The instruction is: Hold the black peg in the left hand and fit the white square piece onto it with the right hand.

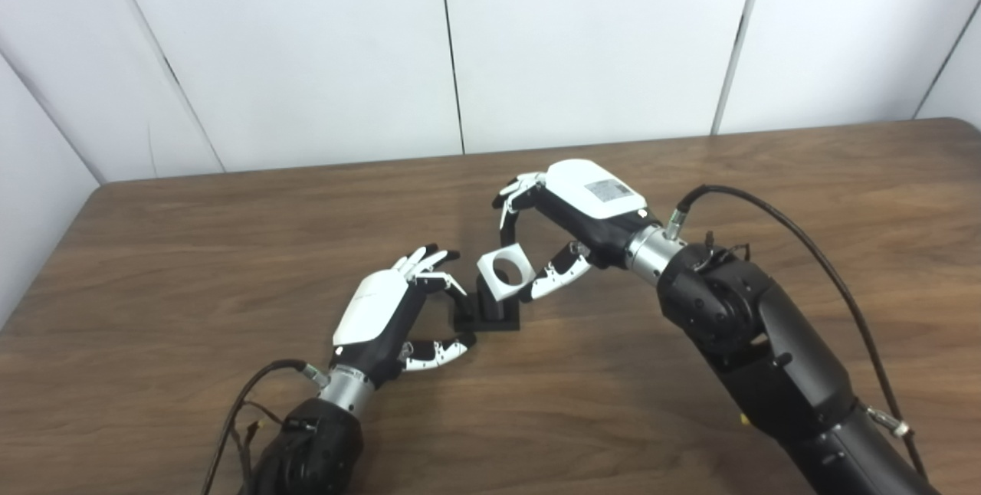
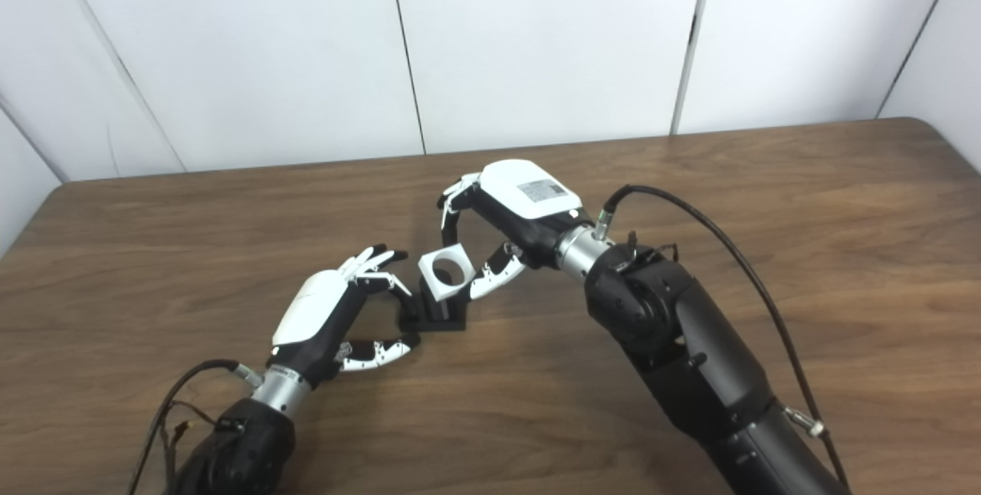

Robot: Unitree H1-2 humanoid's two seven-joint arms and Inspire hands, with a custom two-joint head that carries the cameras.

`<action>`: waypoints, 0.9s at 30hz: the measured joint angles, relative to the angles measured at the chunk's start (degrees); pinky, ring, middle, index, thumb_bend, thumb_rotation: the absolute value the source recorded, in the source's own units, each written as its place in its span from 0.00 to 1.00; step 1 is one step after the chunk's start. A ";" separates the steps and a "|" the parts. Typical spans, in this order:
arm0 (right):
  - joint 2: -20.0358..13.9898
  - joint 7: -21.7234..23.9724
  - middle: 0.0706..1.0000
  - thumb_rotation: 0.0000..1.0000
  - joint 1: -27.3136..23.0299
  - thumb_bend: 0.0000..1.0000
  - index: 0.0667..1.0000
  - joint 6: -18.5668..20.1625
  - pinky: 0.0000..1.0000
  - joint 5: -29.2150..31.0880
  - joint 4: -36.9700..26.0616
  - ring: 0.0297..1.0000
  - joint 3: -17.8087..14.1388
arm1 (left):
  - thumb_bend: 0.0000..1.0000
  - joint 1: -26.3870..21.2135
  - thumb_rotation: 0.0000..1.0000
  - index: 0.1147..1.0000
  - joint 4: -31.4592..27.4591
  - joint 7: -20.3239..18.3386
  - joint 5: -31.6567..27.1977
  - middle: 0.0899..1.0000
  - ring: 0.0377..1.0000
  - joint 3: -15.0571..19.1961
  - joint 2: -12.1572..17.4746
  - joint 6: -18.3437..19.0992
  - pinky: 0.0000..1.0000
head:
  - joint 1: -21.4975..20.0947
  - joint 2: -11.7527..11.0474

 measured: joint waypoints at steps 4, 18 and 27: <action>0.43 -0.02 0.77 0.14 -0.01 0.52 0.44 0.00 0.83 -0.19 0.41 0.86 0.78 | 0.52 0.00 0.06 0.42 -0.15 -0.12 0.03 0.90 0.98 -0.09 -0.19 0.27 0.97 | 0.09 0.09; 2.07 -0.27 0.77 0.14 -0.97 0.52 0.44 0.15 0.84 -2.27 2.32 0.86 1.82 | 0.52 0.00 0.06 0.42 -0.16 -0.12 0.03 0.90 0.98 -0.17 -0.34 0.42 0.98 | 0.09 0.18; 2.40 -0.22 0.78 0.14 -2.95 0.52 0.45 0.17 0.84 -3.51 3.76 0.87 2.36 | 0.52 0.00 0.06 0.42 -0.16 -0.10 0.04 0.90 0.98 -0.24 -0.47 0.44 0.97 | 0.26 0.26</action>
